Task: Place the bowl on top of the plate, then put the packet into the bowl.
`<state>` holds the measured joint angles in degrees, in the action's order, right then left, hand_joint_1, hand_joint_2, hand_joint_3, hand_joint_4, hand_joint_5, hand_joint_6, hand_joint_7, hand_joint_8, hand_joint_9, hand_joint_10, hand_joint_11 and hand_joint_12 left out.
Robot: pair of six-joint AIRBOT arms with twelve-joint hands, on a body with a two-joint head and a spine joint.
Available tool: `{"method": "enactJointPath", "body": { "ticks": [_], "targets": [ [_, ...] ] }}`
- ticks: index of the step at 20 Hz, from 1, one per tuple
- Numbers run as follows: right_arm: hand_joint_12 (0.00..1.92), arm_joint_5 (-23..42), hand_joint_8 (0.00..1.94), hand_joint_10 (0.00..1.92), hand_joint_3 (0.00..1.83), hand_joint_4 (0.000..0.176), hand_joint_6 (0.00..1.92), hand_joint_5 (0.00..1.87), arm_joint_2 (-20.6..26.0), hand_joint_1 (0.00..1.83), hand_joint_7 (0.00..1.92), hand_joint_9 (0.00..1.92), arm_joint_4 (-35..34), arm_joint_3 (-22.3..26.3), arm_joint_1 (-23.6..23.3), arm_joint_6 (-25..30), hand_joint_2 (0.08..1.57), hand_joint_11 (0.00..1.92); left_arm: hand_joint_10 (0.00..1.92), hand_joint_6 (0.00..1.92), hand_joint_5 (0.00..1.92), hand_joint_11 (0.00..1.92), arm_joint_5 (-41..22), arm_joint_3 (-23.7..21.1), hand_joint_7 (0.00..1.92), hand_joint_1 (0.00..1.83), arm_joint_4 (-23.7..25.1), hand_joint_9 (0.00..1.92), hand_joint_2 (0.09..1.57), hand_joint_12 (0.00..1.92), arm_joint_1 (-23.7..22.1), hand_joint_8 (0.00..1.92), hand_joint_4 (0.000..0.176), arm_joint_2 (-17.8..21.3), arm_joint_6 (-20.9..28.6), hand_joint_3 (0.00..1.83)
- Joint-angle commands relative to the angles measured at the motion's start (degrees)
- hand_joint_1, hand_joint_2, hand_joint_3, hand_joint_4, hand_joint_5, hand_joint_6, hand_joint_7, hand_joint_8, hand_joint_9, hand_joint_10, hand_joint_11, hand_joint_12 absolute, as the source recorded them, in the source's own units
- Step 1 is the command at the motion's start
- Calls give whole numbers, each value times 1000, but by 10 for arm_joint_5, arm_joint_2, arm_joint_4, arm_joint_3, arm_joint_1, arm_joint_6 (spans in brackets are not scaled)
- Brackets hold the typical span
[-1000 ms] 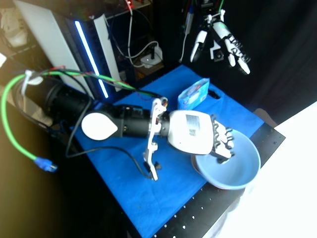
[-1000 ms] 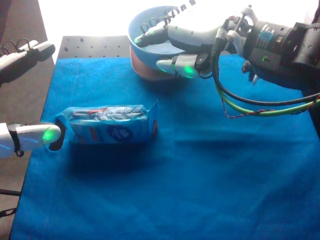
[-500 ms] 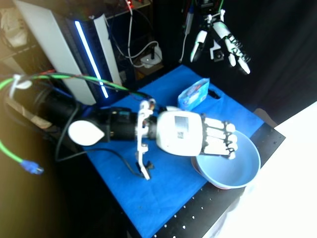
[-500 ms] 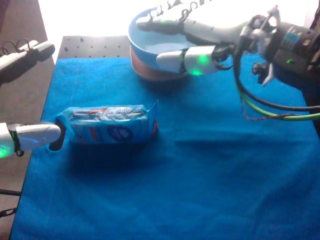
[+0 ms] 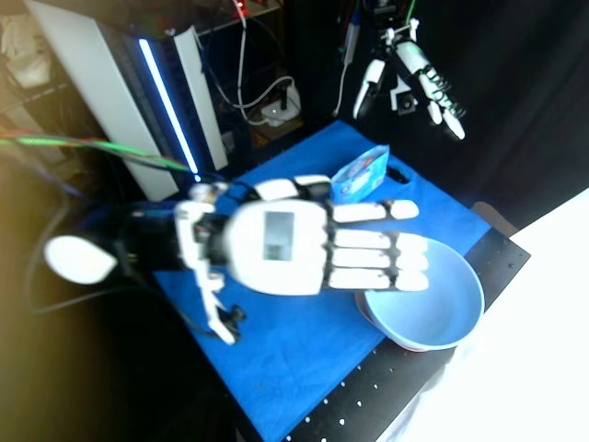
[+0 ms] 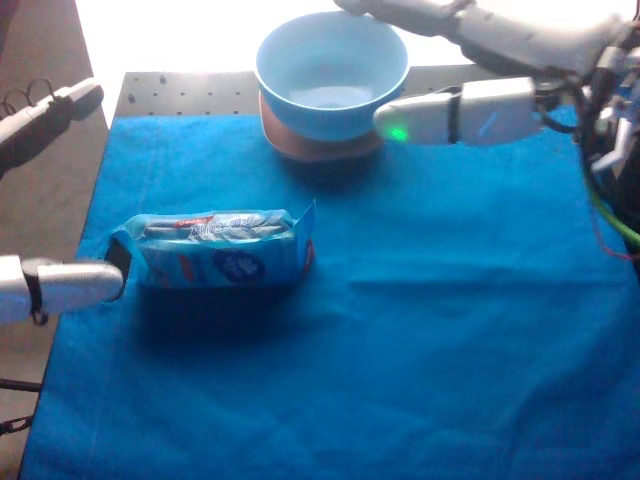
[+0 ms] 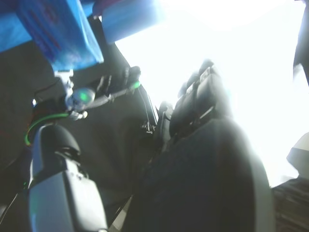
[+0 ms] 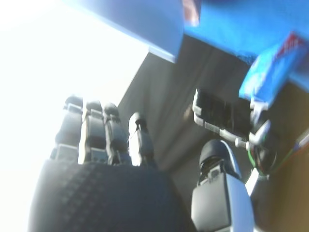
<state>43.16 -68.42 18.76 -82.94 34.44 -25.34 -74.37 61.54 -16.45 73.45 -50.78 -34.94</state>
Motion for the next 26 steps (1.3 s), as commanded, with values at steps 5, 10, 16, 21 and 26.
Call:
{"method": "enactJointPath", "body": {
  "ticks": [5,10,16,21,26],
  "targets": [
    [0,177,0,0,7,176,0,0,59,202,0,0,-90,56,65,3,1033,0,0,0,0,0,4,35,0,785,33,0,728,0,-64,0,174,-23,3,0],
    [0,271,0,0,10,176,0,0,107,312,0,0,-162,98,132,3,1052,0,0,11,45,8,117,82,0,740,111,0,709,4,-146,0,176,-67,22,0],
    [0,280,0,0,17,176,0,0,112,300,0,0,-170,106,142,3,1140,0,26,13,380,299,244,125,363,877,190,346,860,231,-197,14,100,-111,39,9],
    [0,280,0,0,17,166,0,0,112,269,0,0,-179,106,151,3,1169,0,158,611,1094,1005,246,132,1138,1267,183,1390,1061,1117,-200,888,0,-120,39,1],
    [0,280,0,0,7,176,0,0,109,198,0,0,-187,106,160,3,1179,0,801,825,961,888,151,104,986,1247,173,1102,1128,1296,-204,1176,0,-76,39,0]
  ]
}}
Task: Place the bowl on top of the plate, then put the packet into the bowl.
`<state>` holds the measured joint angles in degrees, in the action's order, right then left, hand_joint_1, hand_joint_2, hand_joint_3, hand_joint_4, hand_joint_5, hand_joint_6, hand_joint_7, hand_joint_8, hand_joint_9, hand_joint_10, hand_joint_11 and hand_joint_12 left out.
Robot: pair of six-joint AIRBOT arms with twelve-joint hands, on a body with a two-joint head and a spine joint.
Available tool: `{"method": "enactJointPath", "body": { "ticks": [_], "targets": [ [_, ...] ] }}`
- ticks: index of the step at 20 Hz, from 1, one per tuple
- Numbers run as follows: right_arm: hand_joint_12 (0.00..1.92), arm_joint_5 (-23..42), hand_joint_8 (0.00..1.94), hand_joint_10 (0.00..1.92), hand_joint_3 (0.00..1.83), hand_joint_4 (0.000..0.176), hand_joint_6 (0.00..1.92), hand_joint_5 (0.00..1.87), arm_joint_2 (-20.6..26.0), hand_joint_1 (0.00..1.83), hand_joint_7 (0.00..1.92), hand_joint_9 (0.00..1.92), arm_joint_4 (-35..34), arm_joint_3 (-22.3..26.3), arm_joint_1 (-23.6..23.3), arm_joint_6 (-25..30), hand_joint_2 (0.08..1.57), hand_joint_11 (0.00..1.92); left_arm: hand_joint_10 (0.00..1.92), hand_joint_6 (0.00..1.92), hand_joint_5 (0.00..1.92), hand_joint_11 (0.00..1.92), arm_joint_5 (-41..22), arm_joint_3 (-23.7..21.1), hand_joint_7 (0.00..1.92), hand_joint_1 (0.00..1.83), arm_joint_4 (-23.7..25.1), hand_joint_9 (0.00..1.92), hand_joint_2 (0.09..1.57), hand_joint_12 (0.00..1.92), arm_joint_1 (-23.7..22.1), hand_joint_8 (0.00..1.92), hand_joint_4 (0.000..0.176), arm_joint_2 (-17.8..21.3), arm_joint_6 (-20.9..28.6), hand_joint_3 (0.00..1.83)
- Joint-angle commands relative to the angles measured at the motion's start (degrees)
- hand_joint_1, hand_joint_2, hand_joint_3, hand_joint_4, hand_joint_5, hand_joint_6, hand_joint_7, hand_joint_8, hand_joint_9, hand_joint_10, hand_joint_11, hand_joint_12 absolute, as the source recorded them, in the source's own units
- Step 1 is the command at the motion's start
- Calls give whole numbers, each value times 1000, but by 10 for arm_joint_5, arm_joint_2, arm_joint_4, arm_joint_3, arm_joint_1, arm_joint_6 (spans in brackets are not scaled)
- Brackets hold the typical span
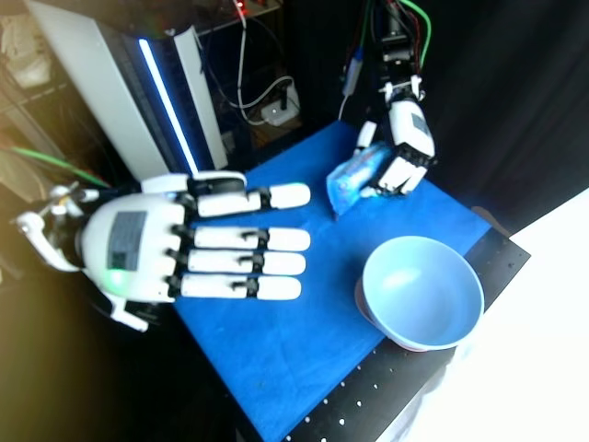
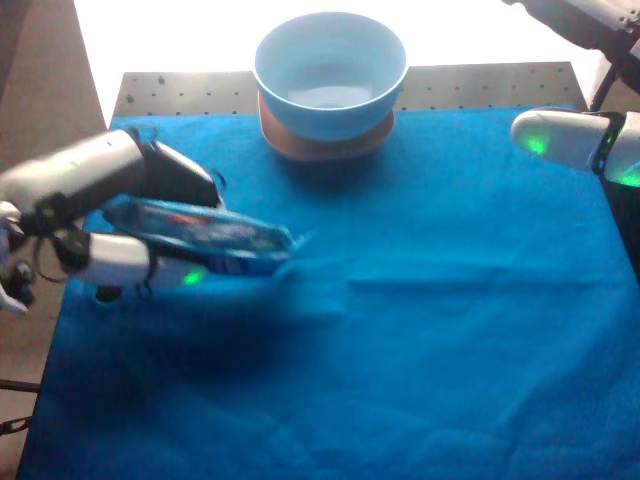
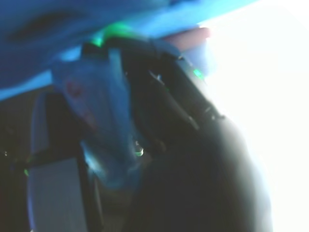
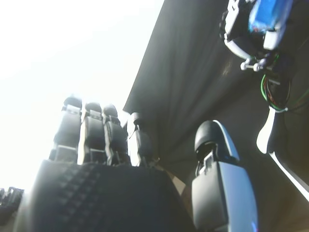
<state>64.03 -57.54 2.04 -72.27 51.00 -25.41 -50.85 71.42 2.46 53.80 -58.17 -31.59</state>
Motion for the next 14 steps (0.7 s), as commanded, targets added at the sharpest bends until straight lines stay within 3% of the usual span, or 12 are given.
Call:
{"method": "enactJointPath", "body": {
  "ticks": [1,2,5,6,7,8,9,10,11,12,13,14],
  "targets": [
    [0,71,0,0,13,176,0,0,0,169,0,0,-20,0,-6,4,1198,0,903,598,1067,945,-112,-4,974,1264,-15,1109,1114,1392,-8,1238,0,13,6,0],
    [0,71,0,0,14,176,0,0,0,184,0,0,-21,0,-6,4,1213,0,992,496,1123,969,-131,-10,990,1272,-14,1102,1098,1381,-9,1224,0,22,5,0],
    [0,71,0,0,15,176,0,0,0,159,0,0,-22,0,-4,4,1240,0,1039,442,1166,921,-191,-29,1040,1280,-14,1090,1078,1383,-20,1151,0,52,-10,0],
    [0,71,0,0,13,172,0,0,-1,160,0,0,-23,0,-3,4,1257,0,831,512,1194,960,-204,-32,1191,1275,-15,1183,1031,1361,-28,802,0,58,-16,0],
    [0,71,0,0,13,172,0,0,-1,160,0,0,-25,0,-1,4,1257,0,831,512,1194,960,-211,-30,1191,1275,-14,1183,1031,1361,-41,802,0,61,-20,0],
    [0,71,0,0,9,166,0,0,-1,175,0,0,-26,0,0,4,1262,0,958,561,1161,954,-213,-28,1232,1374,-14,1109,1028,1271,-53,553,0,61,-27,0],
    [0,71,0,0,6,174,0,0,-1,193,0,0,-27,0,0,4,1261,0,838,600,1144,998,-211,-24,1241,1298,-16,1180,1027,1346,-69,658,0,61,-37,5],
    [0,71,0,0,6,172,0,0,-2,208,0,0,-27,-1,0,4,1265,0,805,489,1186,1062,-203,-18,1284,1302,-20,1266,1015,1362,-89,651,0,58,-48,0],
    [0,71,0,0,7,172,0,0,-3,212,0,0,-27,-1,0,4,1271,0,791,567,1171,1049,-198,-12,1322,1292,-21,1263,1011,1357,-100,537,0,54,-50,0],
    [0,71,0,0,7,166,0,0,-3,212,0,0,-27,-2,0,4,1272,0,1067,706,1075,908,-191,-4,1280,1377,-21,1076,1038,1305,-111,443,0,49,-51,0],
    [0,71,0,0,7,163,0,0,-4,211,0,0,-27,-3,0,4,1272,0,1161,707,1065,864,-173,9,1253,1394,-21,1023,1046,1321,-130,456,0,37,-51,1],
    [0,71,0,0,4,162,0,0,-5,197,0,0,-27,-3,0,4,1268,0,1126,612,1123,751,-155,20,1176,1395,-21,985,1046,1335,-143,684,0,28,-53,4]
  ]
}}
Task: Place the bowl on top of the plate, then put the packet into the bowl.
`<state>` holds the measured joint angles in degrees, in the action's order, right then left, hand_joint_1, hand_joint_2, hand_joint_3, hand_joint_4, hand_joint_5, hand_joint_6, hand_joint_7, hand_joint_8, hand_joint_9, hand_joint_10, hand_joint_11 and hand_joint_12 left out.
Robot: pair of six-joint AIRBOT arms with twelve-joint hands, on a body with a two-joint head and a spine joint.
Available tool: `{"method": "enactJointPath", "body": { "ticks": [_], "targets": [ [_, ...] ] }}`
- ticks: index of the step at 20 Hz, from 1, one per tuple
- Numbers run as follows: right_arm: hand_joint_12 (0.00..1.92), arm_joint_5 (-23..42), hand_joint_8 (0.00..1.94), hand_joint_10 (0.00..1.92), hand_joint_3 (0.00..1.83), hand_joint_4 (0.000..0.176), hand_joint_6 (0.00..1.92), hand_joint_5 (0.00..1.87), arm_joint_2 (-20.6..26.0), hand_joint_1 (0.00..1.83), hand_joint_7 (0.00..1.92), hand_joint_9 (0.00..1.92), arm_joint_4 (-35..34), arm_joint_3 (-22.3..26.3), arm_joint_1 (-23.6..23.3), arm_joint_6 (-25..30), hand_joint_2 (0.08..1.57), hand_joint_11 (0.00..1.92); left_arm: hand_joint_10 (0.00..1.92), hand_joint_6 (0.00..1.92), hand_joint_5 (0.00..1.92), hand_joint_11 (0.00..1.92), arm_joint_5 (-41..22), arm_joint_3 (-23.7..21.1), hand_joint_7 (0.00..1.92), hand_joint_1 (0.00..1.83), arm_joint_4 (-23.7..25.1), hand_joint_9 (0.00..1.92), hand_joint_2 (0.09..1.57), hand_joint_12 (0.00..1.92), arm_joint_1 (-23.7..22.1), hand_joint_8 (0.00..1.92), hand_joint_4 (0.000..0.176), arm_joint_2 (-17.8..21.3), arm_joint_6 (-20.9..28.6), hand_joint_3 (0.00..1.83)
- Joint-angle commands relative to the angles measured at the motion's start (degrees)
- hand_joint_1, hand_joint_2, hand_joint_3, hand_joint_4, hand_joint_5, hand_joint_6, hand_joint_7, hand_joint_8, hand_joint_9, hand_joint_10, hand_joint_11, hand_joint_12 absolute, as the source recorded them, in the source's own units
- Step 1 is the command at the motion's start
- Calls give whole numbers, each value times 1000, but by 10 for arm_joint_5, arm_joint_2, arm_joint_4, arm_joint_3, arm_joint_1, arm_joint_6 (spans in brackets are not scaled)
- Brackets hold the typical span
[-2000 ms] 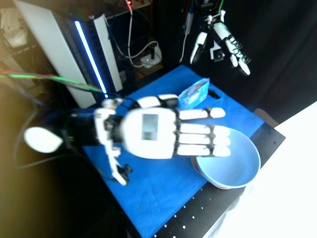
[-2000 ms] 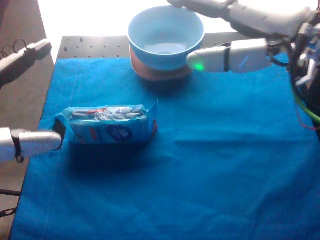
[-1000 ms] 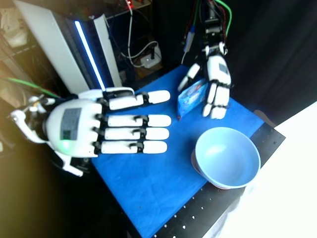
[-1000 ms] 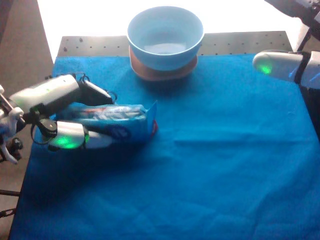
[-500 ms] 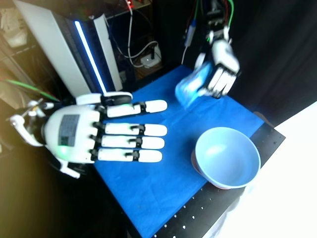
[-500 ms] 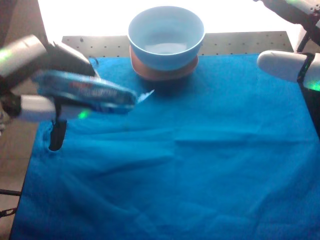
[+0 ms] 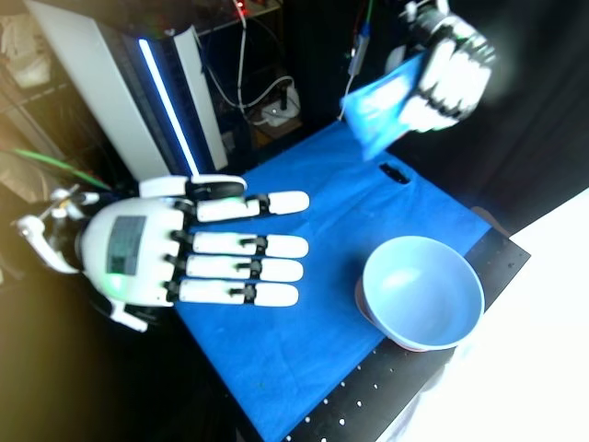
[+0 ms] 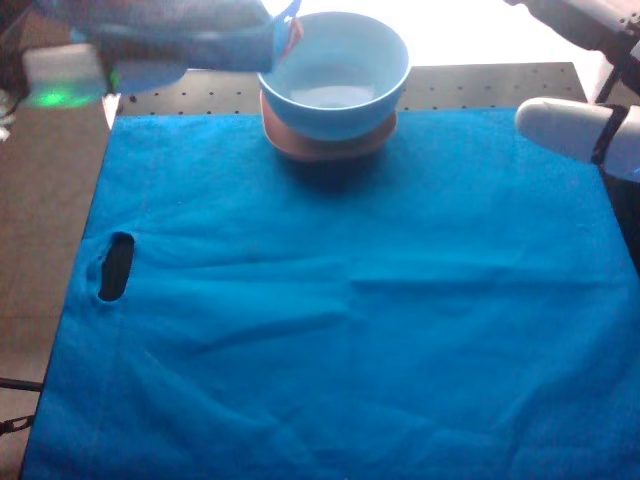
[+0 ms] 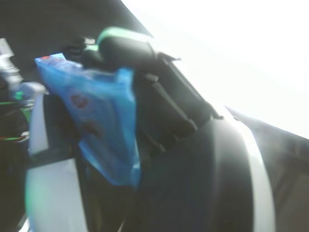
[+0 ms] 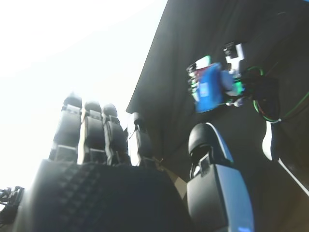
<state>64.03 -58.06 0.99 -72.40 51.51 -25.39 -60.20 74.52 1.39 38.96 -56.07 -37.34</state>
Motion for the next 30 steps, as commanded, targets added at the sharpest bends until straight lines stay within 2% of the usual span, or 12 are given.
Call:
{"method": "enactJointPath", "body": {
  "ticks": [1,4,7,12,15,17,19,20,21,23,29,30],
  "targets": [
    [0,71,0,0,7,154,0,0,-1,181,0,0,-16,-2,-5,3,1278,0,1092,564,1137,810,-28,10,1145,1397,-9,1008,1046,1294,-19,759,0,-11,4,0],
    [0,71,0,0,1,170,0,0,-5,192,0,0,-16,-5,-4,3,1278,0,922,426,1210,1051,56,61,1213,1318,5,1187,1021,1327,-71,765,0,-57,4,0],
    [0,71,0,0,0,148,0,0,-9,198,0,0,-16,-8,-3,3,1275,0,619,457,1203,1175,133,114,1316,1303,12,1362,1006,1171,-112,582,0,-105,4,0],
    [0,71,0,0,5,129,0,0,-22,145,0,0,-16,-16,-2,3,1298,0,962,611,1070,1062,247,198,1078,1277,16,1165,1082,1386,-149,1064,0,-182,4,1],
    [0,71,0,0,11,120,0,0,-27,127,0,0,-16,-19,-2,3,1330,0,975,761,976,902,286,229,1068,1270,20,1084,1102,1475,-158,1069,0,-212,4,0],
    [0,71,0,0,9,142,0,0,-29,142,0,0,-16,-20,-2,4,1336,0,594,857,939,839,305,244,1100,1264,23,1122,1101,1256,-164,974,0,-226,3,0],
    [0,71,0,0,6,124,0,0,-30,126,0,0,-16,-21,-2,4,1337,0,384,919,886,750,321,258,1076,1259,26,1133,1116,1277,-169,1025,0,-241,3,2],
    [0,71,0,0,7,121,0,0,-31,124,0,0,-16,-21,-2,4,1340,0,346,341,857,646,330,266,987,1032,27,1063,1089,1348,-171,564,0,-248,3,0],
    [0,71,0,0,5,121,0,0,-32,121,0,0,-16,-22,-2,4,1338,0,343,102,875,677,339,275,1014,1002,30,1045,1065,1325,-174,284,0,-257,3,0],
    [3,71,0,0,7,98,0,0,-34,134,0,0,-16,-23,-2,4,1352,6,381,4,871,664,352,285,1050,954,37,1010,1044,1286,-178,94,0,-268,3,0],
    [1,71,0,0,2,85,0,0,-35,106,0,0,-16,-23,-2,4,1360,3,751,0,777,483,353,282,1009,771,43,767,1038,1481,-175,1,0,-269,3,0],
    [0,71,0,0,0,92,0,0,-35,93,0,0,-16,-23,-2,4,1353,0,684,0,728,437,344,275,943,768,43,726,1009,1424,-172,0,16,-264,3,0]
  ]
}}
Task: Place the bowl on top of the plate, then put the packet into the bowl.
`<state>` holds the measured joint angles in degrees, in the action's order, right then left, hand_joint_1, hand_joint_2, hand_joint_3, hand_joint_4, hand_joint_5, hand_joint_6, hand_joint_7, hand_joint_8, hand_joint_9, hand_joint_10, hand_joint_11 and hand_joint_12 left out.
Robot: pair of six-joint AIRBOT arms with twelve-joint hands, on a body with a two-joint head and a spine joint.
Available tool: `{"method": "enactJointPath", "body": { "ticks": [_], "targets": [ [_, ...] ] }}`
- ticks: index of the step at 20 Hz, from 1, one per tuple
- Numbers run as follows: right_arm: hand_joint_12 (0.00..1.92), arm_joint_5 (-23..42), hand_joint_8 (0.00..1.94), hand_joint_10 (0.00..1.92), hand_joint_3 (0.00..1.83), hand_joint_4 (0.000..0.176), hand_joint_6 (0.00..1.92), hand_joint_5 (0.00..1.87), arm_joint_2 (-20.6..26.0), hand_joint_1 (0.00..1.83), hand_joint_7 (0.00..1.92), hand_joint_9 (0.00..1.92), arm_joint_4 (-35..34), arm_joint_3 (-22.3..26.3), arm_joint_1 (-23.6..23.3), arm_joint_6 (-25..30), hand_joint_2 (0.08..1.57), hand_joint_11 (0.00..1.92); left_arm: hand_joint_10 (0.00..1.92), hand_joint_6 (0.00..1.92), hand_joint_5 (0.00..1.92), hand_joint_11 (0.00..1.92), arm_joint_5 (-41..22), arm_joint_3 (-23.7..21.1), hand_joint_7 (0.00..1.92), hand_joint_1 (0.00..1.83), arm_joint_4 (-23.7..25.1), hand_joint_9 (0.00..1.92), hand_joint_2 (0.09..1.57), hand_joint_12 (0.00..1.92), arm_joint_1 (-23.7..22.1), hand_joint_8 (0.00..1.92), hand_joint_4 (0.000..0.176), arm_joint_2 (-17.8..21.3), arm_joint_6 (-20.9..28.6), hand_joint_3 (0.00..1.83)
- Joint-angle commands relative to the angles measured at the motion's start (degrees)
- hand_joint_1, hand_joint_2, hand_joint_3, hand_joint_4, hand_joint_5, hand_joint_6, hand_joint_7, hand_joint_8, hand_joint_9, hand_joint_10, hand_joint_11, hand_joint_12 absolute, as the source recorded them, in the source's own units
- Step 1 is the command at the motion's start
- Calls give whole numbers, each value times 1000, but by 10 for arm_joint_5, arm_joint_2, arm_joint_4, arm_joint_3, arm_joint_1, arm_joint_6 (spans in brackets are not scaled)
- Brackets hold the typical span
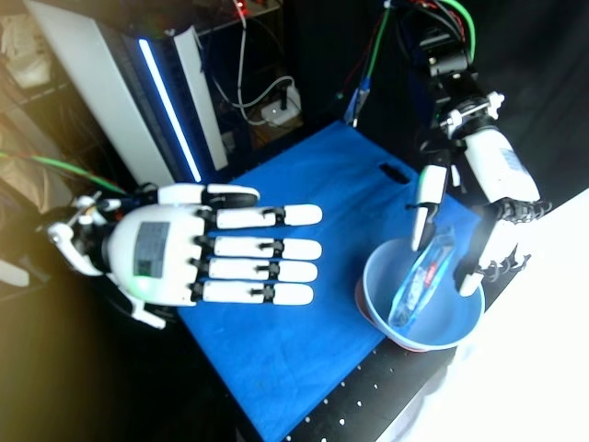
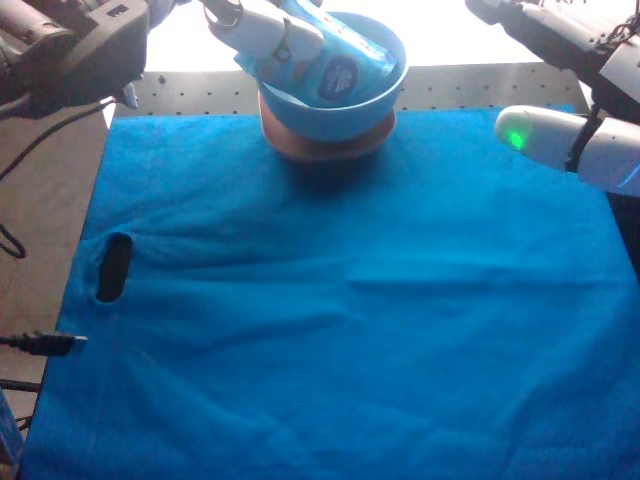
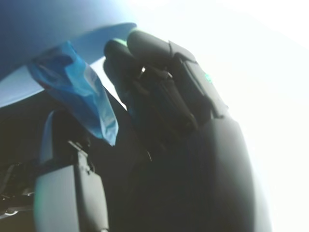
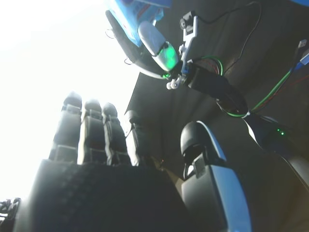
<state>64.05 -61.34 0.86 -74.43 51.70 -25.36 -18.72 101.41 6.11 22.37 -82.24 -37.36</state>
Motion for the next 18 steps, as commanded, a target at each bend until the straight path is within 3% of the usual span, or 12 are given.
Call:
{"method": "enactJointPath", "body": {
  "ticks": [1,3,4,5,7,9,12,14,17,18],
  "targets": [
    [0,71,0,0,0,103,0,0,-2,111,0,0,-14,-2,-4,4,1357,0,557,0,683,404,-82,-4,872,761,-5,735,993,1373,-2,0,33,6,3,1],
    [0,71,0,0,0,111,0,0,-1,113,0,0,-14,-1,-4,4,1351,0,206,0,402,112,-109,-28,544,669,-2,577,975,1291,4,0,129,25,3,0],
    [0,71,0,0,0,114,0,0,-1,115,0,0,-14,1,-4,4,1353,0,88,5,321,22,-125,-43,421,633,3,424,962,1117,7,4,148,38,3,0],
    [0,71,0,0,0,115,0,0,0,104,0,0,-14,2,-3,4,1354,0,20,10,226,4,-142,-61,270,653,9,281,924,821,10,11,170,55,3,0],
    [0,71,0,0,1,128,0,0,2,144,0,0,-16,4,-1,4,1362,0,0,0,55,0,-171,-91,58,610,9,116,862,591,17,0,176,81,-8,0],
    [0,71,0,0,0,127,0,0,8,132,0,0,-20,8,2,4,1356,0,0,0,1,0,-206,-129,1,676,9,4,825,62,30,0,176,118,-23,0],
    [0,71,0,0,0,109,0,0,18,151,0,0,-22,15,5,4,1334,0,0,0,0,0,-255,-178,0,656,3,0,811,0,70,0,176,172,-23,0],
    [0,75,0,0,0,138,0,0,26,232,0,0,-22,21,14,4,1276,0,0,0,0,0,-291,-212,0,638,-12,0,820,0,114,0,176,209,-23,0],
    [0,122,0,0,0,156,0,0,42,257,0,0,-52,38,55,4,1218,0,0,12,31,0,-360,-261,0,767,-54,0,815,0,193,0,176,251,-23,0],
    [0,138,0,0,0,162,0,0,49,260,0,0,-62,46,69,4,1189,0,0,9,27,0,-389,-282,0,790,-68,0,814,0,225,0,163,267,-23,0]
  ]
}}
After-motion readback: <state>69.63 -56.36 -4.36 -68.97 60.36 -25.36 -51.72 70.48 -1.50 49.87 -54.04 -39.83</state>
